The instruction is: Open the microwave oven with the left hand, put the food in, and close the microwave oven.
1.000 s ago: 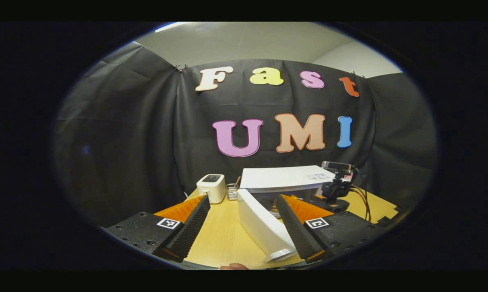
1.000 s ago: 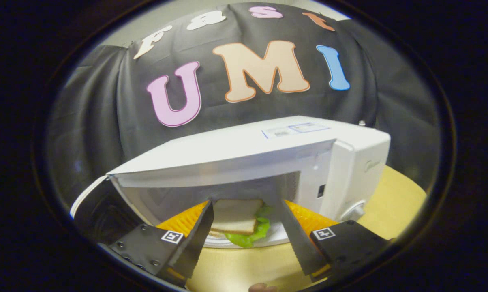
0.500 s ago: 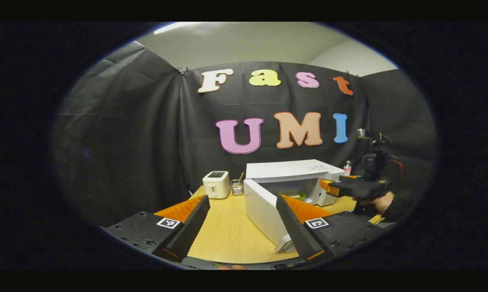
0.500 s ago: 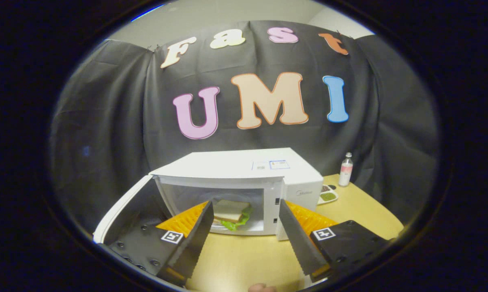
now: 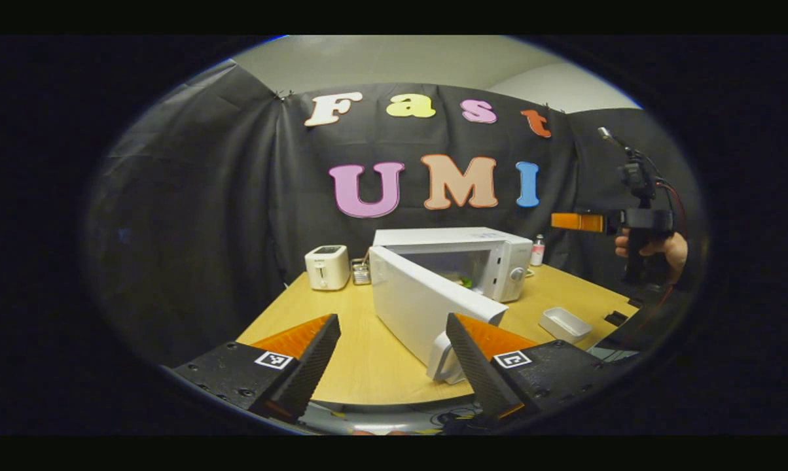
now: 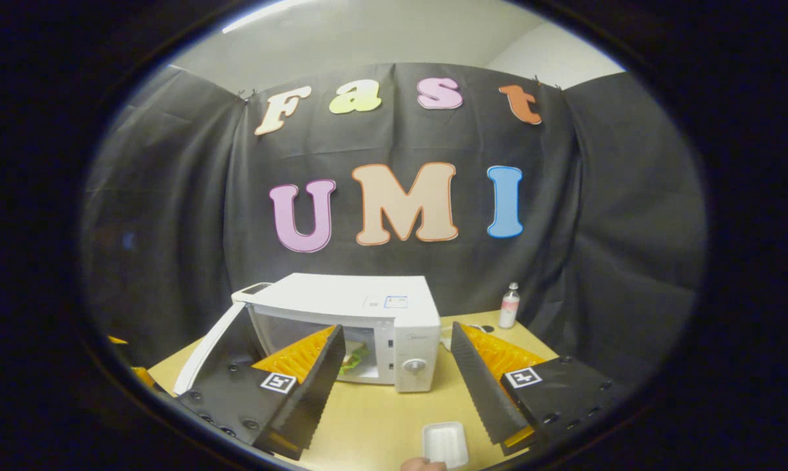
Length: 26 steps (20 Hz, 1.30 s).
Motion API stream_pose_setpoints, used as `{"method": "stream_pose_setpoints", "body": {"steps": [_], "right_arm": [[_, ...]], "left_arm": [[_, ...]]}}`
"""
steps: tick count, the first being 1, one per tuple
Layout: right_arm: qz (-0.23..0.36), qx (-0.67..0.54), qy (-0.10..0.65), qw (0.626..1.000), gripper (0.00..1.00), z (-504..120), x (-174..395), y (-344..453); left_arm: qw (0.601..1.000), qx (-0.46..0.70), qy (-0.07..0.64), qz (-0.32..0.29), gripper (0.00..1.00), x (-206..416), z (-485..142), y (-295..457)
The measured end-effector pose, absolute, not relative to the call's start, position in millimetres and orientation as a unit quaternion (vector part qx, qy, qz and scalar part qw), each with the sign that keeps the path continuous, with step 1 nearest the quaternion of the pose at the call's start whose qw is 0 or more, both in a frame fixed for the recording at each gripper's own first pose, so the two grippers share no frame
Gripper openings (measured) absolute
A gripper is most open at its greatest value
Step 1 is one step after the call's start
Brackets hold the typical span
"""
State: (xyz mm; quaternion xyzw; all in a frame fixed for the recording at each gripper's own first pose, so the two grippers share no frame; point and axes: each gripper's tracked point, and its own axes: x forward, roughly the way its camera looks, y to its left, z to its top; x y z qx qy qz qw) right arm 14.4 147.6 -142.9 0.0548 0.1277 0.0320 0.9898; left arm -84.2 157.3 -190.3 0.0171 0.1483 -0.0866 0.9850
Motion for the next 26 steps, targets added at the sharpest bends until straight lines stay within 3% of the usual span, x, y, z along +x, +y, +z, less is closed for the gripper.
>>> {"method": "stream_pose_setpoints", "body": {"steps": [1, 2, 3, 6, 9, 10, 11, 12, 14, 15, 16, 17, 19, 20, 22, 23, 26], "right_arm": [[0.028, 0.051, 0.124, 0.991, 0.92, -138.2, 13.7, 140.3], [0.023, 0.054, 0.123, 0.991, 0.92, -135.1, 13.2, 133.3], [0.020, 0.062, 0.124, 0.990, 0.92, -133.7, 12.0, 128.3], [0.008, 0.057, 0.114, 0.992, 0.92, -125.9, 10.0, 108.4], [0.010, 0.036, 0.108, 0.994, 0.92, -119.3, 16.8, 95.7], [0.012, 0.030, 0.112, 0.993, 0.99, -121.3, 20.2, 91.5], [0.016, 0.028, 0.115, 0.993, 0.99, -122.3, 23.8, 87.4], [0.020, 0.028, 0.118, 0.992, 0.92, -124.1, 26.6, 84.4], [0.022, 0.027, 0.119, 0.992, 0.92, -124.8, 35.1, 76.4], [0.023, 0.026, 0.119, 0.992, 0.99, -126.2, 38.4, 72.4], [0.028, 0.027, 0.122, 0.992, 0.99, -128.0, 42.1, 71.1], [0.032, 0.029, 0.125, 0.991, 0.92, -130.9, 45.0, 69.4], [0.035, 0.032, 0.132, 0.990, 0.92, -136.1, 51.3, 64.1], [0.035, 0.035, 0.133, 0.990, 0.99, -137.4, 54.0, 60.5], [0.037, 0.037, 0.133, 0.990, 0.99, -141.1, 58.4, 53.8], [0.036, 0.036, 0.138, 0.989, 0.92, -146.8, 60.5, 49.2], [0.029, 0.046, 0.145, 0.988, 0.92, -154.0, 64.8, 34.9]], "left_arm": [[0.985, 0.011, 0.156, -0.078, 0.92, -83.5, -196.6, 160.1], [0.983, 0.012, 0.170, -0.068, 0.82, -83.1, -206.7, 164.2], [0.981, 0.013, 0.182, -0.065, 0.55, -84.6, -214.8, 165.0], [0.979, 0.036, 0.197, -0.034, 0.00, -78.2, -236.6, 175.0], [0.969, 0.076, 0.231, -0.047, 0.00, -78.2, -269.7, 159.5], [0.967, 0.089, 0.233, -0.053, 0.00, -76.6, -275.3, 155.6], [0.966, 0.100, 0.233, -0.057, 0.00, -75.0, -277.8, 151.7], [0.964, 0.108, 0.237, -0.056, 0.00, -73.8, -280.1, 149.2], [0.964, 0.104, 0.240, -0.054, 0.00, -72.3, -281.0, 140.7], [0.964, 0.106, 0.241, -0.046, 0.00, -69.5, -280.9, 137.9], [0.963, 0.105, 0.243, -0.044, 0.00, -67.4, -282.7, 134.9], [0.963, 0.103, 0.245, -0.042, 0.00, -66.7, -284.1, 130.1], [0.963, 0.101, 0.248, -0.040, 0.00, -62.5, -283.5, 118.4], [0.963, 0.101, 0.247, -0.042, 0.00, -60.3, -281.9, 111.6], [0.962, 0.109, 0.247, -0.046, 0.00, -53.4, -280.8, 98.1], [0.961, 0.114, 0.246, -0.047, 0.00, -50.9, -280.5, 92.2], [0.961, 0.116, 0.242, -0.058, 0.00, -42.1, -276.9, 69.3]]}}
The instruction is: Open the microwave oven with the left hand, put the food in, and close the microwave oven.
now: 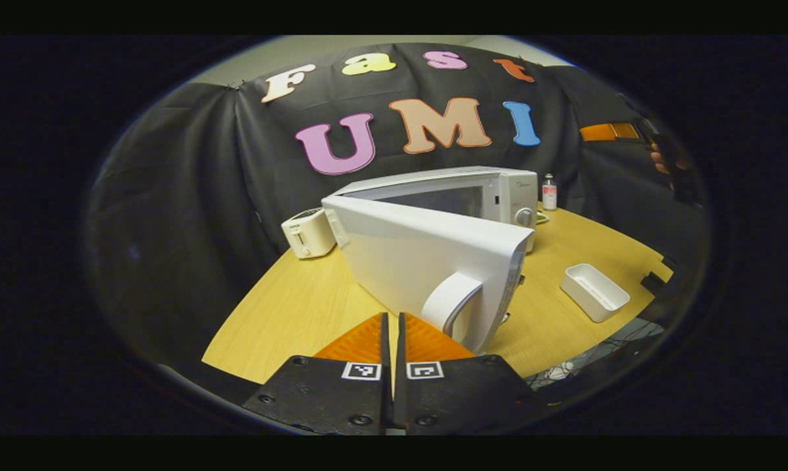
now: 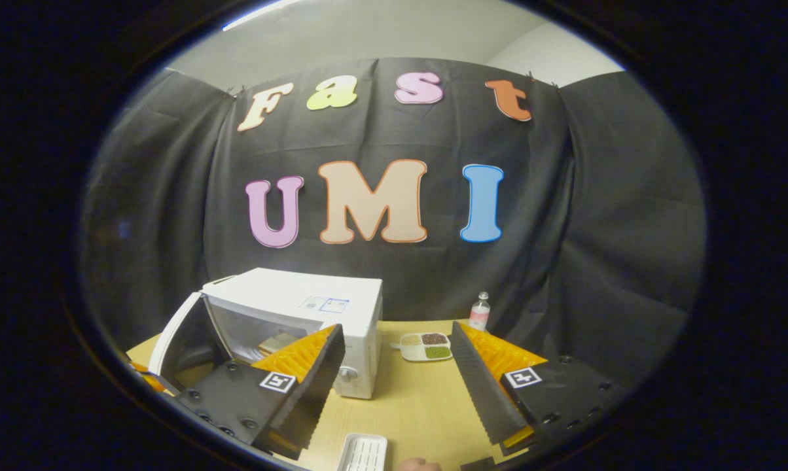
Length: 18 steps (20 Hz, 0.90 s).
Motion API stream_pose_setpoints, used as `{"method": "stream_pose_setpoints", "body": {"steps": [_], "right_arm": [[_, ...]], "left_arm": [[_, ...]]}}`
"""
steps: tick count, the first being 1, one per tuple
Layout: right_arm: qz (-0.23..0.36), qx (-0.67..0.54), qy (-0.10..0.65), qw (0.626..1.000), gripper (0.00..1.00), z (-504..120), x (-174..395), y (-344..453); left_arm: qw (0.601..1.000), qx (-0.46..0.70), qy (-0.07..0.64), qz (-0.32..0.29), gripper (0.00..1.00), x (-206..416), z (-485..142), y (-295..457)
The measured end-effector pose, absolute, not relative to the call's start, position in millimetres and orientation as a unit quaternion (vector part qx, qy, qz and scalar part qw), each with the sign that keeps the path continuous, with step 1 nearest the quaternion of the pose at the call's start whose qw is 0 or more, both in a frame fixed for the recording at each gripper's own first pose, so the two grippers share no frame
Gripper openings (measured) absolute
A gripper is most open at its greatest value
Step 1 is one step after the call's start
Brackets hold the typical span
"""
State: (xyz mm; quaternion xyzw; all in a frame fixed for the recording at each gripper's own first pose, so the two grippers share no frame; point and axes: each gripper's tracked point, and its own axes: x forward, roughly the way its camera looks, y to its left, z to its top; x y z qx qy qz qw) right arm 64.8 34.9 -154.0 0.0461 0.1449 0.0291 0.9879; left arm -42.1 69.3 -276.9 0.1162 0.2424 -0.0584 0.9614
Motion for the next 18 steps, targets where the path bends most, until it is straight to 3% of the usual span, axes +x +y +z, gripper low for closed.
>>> {"method": "stream_pose_setpoints", "body": {"steps": [7, 8, 9, 10, 11, 12, 14, 15, 16, 17, 18], "right_arm": [[0.020, 0.040, 0.148, 0.988, 0.92, -159.2, 71.5, 5.2], [0.019, 0.039, 0.147, 0.988, 0.99, -157.8, 72.7, 1.1], [0.017, 0.037, 0.145, 0.989, 0.99, -157.9, 73.2, -4.1], [0.015, 0.036, 0.146, 0.989, 0.92, -157.7, 74.9, -9.2], [0.015, 0.037, 0.147, 0.988, 0.92, -159.6, 76.2, -12.8], [0.014, 0.036, 0.146, 0.989, 0.99, -159.6, 78.7, -16.5], [0.014, 0.034, 0.146, 0.989, 0.99, -163.3, 85.4, -21.9], [0.015, 0.036, 0.149, 0.988, 0.92, -167.7, 87.8, -25.6], [0.017, 0.039, 0.150, 0.988, 0.92, -170.0, 91.7, -27.2], [0.017, 0.042, 0.148, 0.988, 0.99, -170.9, 96.4, -29.4], [0.019, 0.044, 0.148, 0.988, 0.99, -173.9, 101.5, -31.1]], "left_arm": [[0.963, 0.107, 0.232, -0.084, 0.00, -16.6, -274.8, 21.5], [0.964, 0.105, 0.230, -0.086, 0.00, -13.0, -274.8, 16.1], [0.964, 0.104, 0.229, -0.087, 0.00, -4.8, -276.5, 4.2], [0.964, 0.104, 0.228, -0.089, 0.00, -0.2, -276.3, -1.1], [0.964, 0.105, 0.227, -0.090, 0.00, 3.4, -277.1, -5.5], [0.964, 0.105, 0.226, -0.090, 0.00, 8.4, -277.5, -8.9], [0.964, 0.106, 0.227, -0.088, 0.00, 16.6, -277.6, -16.8], [0.964, 0.107, 0.228, -0.086, 0.00, 20.5, -278.8, -19.5], [0.964, 0.109, 0.229, -0.083, 0.00, 24.0, -278.8, -22.7], [0.964, 0.109, 0.228, -0.082, 0.00, 28.3, -278.5, -26.2], [0.964, 0.109, 0.229, -0.081, 0.00, 31.7, -279.3, -30.0]]}}
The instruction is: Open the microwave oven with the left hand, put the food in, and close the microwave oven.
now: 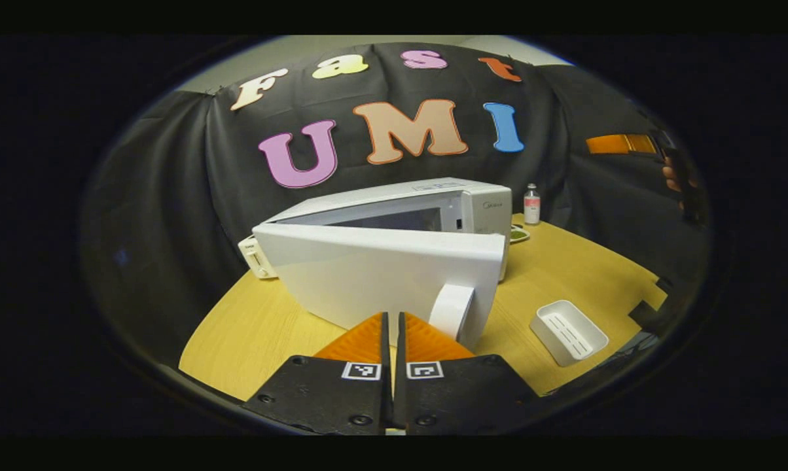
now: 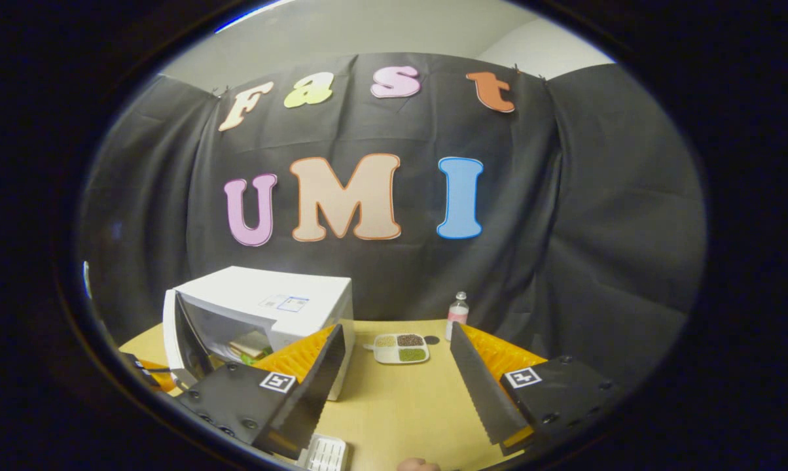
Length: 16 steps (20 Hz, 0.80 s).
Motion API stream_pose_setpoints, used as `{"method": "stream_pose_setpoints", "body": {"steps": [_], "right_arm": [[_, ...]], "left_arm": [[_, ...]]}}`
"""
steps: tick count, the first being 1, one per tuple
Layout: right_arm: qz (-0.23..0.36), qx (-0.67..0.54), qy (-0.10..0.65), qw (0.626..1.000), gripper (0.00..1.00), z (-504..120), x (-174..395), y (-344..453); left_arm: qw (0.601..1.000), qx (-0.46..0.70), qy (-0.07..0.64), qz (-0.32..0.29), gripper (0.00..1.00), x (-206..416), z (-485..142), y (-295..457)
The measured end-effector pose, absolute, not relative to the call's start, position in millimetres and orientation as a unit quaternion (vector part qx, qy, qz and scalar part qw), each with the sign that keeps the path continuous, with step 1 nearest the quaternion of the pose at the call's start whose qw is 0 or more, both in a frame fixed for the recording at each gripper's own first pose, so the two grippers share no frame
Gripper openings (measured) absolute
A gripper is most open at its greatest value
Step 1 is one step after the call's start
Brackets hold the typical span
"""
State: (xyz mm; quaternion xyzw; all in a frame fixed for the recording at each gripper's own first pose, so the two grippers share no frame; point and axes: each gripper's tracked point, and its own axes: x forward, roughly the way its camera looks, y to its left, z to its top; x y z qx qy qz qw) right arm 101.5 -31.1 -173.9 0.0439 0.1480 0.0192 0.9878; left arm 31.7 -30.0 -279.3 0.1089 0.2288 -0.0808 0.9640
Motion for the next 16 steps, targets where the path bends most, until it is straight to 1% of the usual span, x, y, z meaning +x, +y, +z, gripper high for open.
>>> {"method": "stream_pose_setpoints", "body": {"steps": [5, 6, 7, 9, 10, 12, 13, 14, 15, 16], "right_arm": [[0.038, 0.063, 0.146, 0.987, 0.99, -182.4, 127.5, -31.2], [0.044, 0.064, 0.145, 0.986, 0.96, -183.7, 133.9, -30.1], [0.047, 0.065, 0.146, 0.986, 0.99, -186.3, 139.6, -30.0], [0.055, 0.073, 0.148, 0.985, 0.99, -189.4, 151.2, -30.0], [0.059, 0.082, 0.148, 0.984, 0.92, -189.1, 156.6, -27.2], [0.060, 0.092, 0.147, 0.983, 0.92, -191.4, 166.2, -23.9], [0.062, 0.093, 0.145, 0.983, 0.99, -191.2, 169.8, -22.8], [0.063, 0.090, 0.142, 0.984, 0.99, -189.9, 173.4, -22.6], [0.064, 0.087, 0.140, 0.984, 0.92, -190.3, 175.9, -22.6], [0.066, 0.085, 0.138, 0.985, 0.92, -189.6, 178.0, -21.2]], "left_arm": [[0.963, 0.113, 0.235, -0.075, 0.00, 51.0, -285.1, -51.7], [0.963, 0.113, 0.234, -0.074, 0.00, 55.8, -285.9, -56.5], [0.963, 0.112, 0.233, -0.073, 0.00, 61.8, -286.3, -61.0], [0.962, 0.115, 0.235, -0.075, 0.00, 68.3, -288.8, -69.8], [0.962, 0.117, 0.236, -0.076, 0.00, 71.4, -289.6, -74.2], [0.962, 0.120, 0.234, -0.077, 0.00, 78.2, -289.4, -80.1], [0.962, 0.120, 0.233, -0.076, 0.00, 76.3, -288.1, -77.2], [0.962, 0.119, 0.233, -0.075, 0.00, 80.3, -289.0, -79.0], [0.962, 0.116, 0.235, -0.075, 0.00, 84.4, -291.6, -80.4], [0.962, 0.114, 0.236, -0.074, 0.00, 88.2, -292.4, -81.8]]}}
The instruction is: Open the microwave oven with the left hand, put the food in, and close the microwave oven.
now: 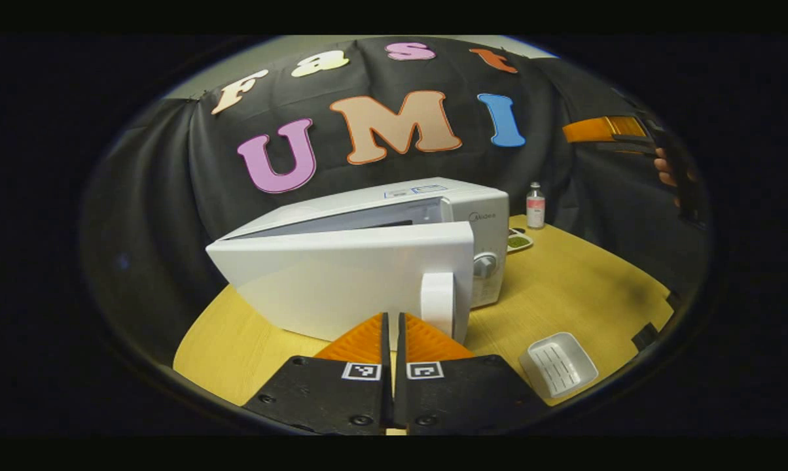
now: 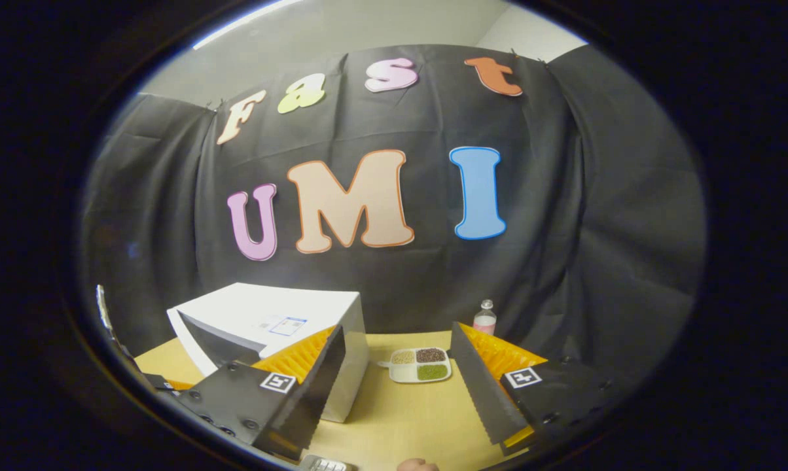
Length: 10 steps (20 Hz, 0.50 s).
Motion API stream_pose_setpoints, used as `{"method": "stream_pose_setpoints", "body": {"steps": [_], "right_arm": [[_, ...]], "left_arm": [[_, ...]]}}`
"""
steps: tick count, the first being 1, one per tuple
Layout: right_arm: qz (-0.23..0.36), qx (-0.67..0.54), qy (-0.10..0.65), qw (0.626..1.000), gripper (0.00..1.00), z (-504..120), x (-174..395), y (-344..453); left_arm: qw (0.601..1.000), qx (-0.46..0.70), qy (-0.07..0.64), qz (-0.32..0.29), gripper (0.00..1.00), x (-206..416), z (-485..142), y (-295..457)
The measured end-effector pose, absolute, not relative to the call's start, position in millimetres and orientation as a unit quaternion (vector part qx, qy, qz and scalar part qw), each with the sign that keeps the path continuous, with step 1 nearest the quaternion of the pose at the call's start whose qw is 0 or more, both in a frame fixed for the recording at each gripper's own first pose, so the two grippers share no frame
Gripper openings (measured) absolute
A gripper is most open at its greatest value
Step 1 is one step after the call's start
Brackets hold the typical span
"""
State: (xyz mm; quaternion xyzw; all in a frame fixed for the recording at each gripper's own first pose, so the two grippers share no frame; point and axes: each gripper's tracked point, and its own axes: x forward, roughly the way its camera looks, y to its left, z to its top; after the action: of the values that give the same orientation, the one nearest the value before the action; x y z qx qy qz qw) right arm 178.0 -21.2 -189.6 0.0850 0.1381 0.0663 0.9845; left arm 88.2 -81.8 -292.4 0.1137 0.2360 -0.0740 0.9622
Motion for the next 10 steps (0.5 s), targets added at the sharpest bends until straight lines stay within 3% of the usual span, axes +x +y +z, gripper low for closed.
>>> {"method": "stream_pose_setpoints", "body": {"steps": [1, 2, 3, 10], "right_arm": [[0.070, 0.084, 0.136, 0.985, 0.92, -188.0, 179.6, -19.2], [0.073, 0.081, 0.134, 0.985, 0.99, -187.6, 181.3, -18.1], [0.075, 0.078, 0.132, 0.985, 0.92, -186.8, 183.1, -17.3], [0.083, 0.077, 0.132, 0.985, 0.92, -187.3, 187.7, -18.9]], "left_arm": [[0.963, 0.112, 0.236, -0.073, 0.00, 91.6, -292.5, -83.4], [0.963, 0.112, 0.236, -0.071, 0.00, 96.2, -293.9, -84.0], [0.963, 0.112, 0.237, -0.070, 0.00, 99.5, -294.5, -84.9], [0.964, 0.106, 0.235, -0.068, 0.00, 120.5, -297.4, -92.6]]}}
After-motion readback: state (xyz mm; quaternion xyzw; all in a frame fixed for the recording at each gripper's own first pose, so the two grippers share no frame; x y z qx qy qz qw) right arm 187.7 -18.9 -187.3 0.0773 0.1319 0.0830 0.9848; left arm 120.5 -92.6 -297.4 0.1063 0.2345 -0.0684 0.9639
